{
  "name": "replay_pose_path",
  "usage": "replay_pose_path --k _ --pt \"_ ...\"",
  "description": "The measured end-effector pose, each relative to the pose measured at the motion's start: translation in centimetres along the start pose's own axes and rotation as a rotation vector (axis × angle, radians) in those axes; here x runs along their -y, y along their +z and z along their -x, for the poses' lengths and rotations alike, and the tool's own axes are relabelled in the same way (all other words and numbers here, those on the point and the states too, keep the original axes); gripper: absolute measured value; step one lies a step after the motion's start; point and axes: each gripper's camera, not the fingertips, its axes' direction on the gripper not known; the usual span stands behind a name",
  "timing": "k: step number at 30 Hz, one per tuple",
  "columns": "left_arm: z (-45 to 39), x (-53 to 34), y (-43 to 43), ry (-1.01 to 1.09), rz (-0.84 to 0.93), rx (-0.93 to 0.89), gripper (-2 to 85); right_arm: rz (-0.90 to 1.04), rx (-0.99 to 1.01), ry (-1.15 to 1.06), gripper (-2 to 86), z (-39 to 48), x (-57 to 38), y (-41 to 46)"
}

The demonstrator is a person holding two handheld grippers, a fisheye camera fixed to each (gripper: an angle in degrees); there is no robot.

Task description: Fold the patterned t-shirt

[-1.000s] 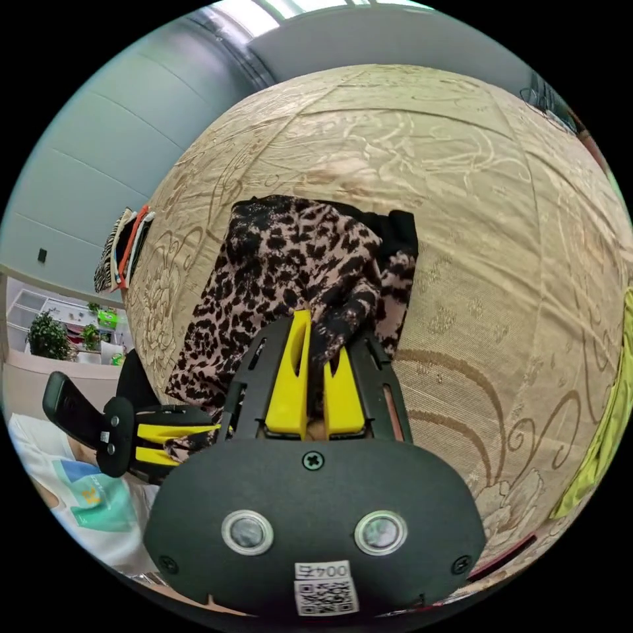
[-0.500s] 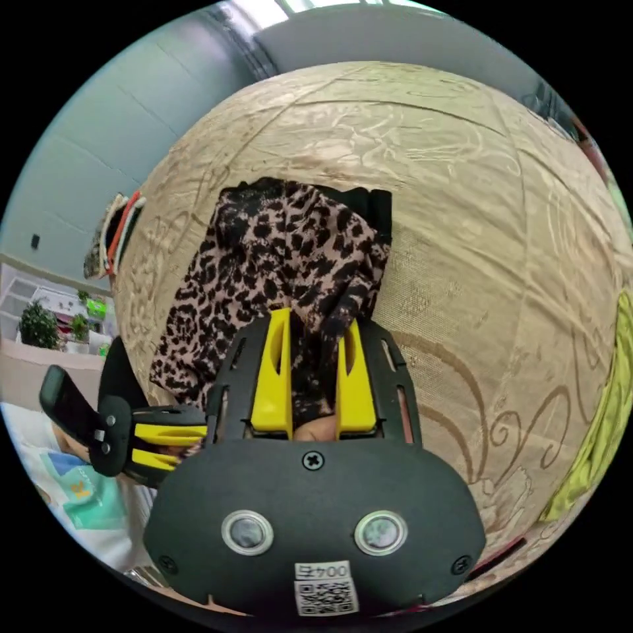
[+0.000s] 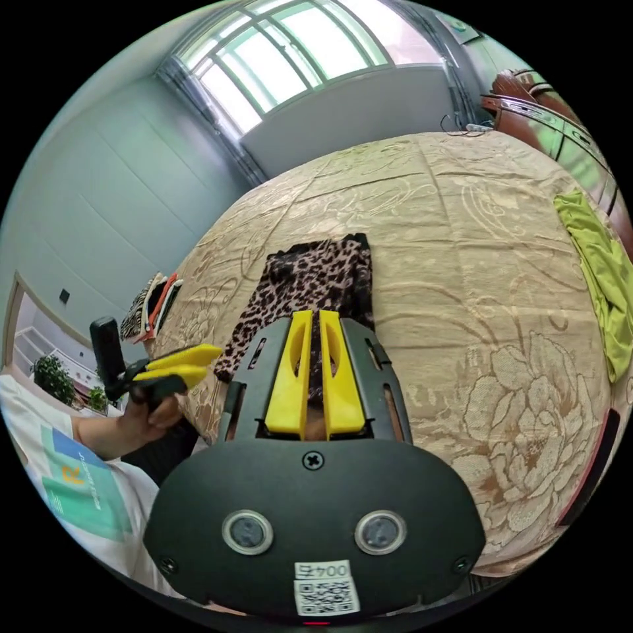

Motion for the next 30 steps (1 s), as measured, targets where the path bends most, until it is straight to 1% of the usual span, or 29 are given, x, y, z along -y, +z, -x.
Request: replay_pose_path --k 2,4,5,6,7,9,10,11,13,15,16,18,20,22,25,30 --pt "4.4 -1.4 -1.3 -0.113 0.006 -0.005 9.4 0.072 0.007 0.015 3.8 0.5 -1.7 2.6" --pt "10.3 -3.0 0.3 -0.286 0.154 -0.088 8.9 0.168 -0.052 0.057 4.4 0.2 -3.2 5.3" --pt "11.6 -3.5 0.7 -0.334 0.188 -0.119 8.9 0.194 -0.097 0.097 4.4 0.3 -4.1 6.1" --pt "13.6 -4.5 0.4 -0.408 0.178 -0.185 8.7 0.151 -0.091 0.098 4.6 1.2 -5.0 5.5" --pt "14.6 -5.4 -1.4 -0.461 0.096 -0.219 8.6 0.125 -0.084 0.087 4.6 2.0 -5.5 5.0" --pt "14.8 -5.9 -4.6 -0.433 -0.012 -0.198 7.9 0.061 -0.104 0.004 4.7 6.3 -7.4 4.1" --pt "15.2 -6.3 -5.8 -0.427 -0.029 -0.153 7.6 0.055 -0.119 -0.025 4.7 7.4 -7.9 4.2" --pt "15.6 -6.6 -6.0 -0.442 -0.026 -0.145 7.5 0.046 -0.148 -0.073 4.5 9.5 -8.8 4.8" --pt "17.8 -7.6 -4.6 -0.509 0.05 -0.255 7.2 0.051 -0.169 -0.077 4.3 11.4 -9.7 6.2" --pt "19.2 -8.6 -3.8 -0.562 0.097 -0.269 6.5 0.174 -0.206 0.009 3.8 11.3 -10.6 9.5" --pt "20.0 -9.5 -4.4 -0.601 0.069 -0.267 6.0 0.201 -0.21 0.018 3.8 11.2 -11.0 10.1" --pt "20.2 -10.2 -6.1 -0.616 0.006 -0.311 6.4 0.13 -0.171 0.038 4.2 12.3 -12.0 8.7" --pt "19.6 -10.3 -8.1 -0.556 -0.035 -0.301 6.5 0.047 -0.165 0.031 4.9 13.7 -13.0 6.8" --pt "19.9 -11.1 -10.4 -0.555 -0.067 -0.316 6.6 -0.005 -0.147 0.029 5.4 15.2 -14.1 5.3" --pt "20.5 -13.1 -13.3 -0.595 -0.104 -0.306 6.8 -0.028 -0.173 -0.085 6.8 20.5 -16.1 5.7" --pt "20.2 -16.4 -17.0 -0.604 -0.111 -0.233 6.9 0.097 -0.278 -0.502 9.3 33.4 -18.3 13.3"
